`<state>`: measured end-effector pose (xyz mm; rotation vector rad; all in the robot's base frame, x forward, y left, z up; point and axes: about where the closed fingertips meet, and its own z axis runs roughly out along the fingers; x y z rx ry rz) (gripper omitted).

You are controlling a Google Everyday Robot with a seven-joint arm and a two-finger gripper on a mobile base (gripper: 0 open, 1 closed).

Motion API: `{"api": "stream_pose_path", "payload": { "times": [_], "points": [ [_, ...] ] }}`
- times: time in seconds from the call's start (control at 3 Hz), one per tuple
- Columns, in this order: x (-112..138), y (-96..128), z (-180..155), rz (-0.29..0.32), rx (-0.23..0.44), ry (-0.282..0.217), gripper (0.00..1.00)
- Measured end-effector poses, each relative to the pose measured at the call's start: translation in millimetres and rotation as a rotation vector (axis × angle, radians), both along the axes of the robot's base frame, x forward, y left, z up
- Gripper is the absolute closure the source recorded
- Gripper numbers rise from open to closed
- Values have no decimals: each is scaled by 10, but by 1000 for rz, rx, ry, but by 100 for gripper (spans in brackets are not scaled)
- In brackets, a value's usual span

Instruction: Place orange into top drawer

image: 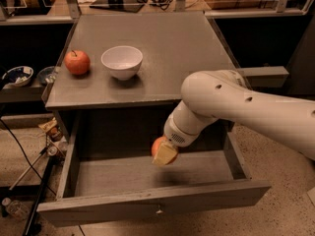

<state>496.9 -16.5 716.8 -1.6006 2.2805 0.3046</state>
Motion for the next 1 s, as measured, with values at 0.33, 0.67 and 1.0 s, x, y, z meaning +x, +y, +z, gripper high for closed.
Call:
{"api": "stream_pose_path", "payload": {
  "times": [0.33,0.67,1.0],
  "points": [
    [-17,16,-226,-24,-13,47,100],
    [-24,19,-256,-31,-17,46,100],
    [-5,8,-465,-65,-22,71,100]
  ]
}}
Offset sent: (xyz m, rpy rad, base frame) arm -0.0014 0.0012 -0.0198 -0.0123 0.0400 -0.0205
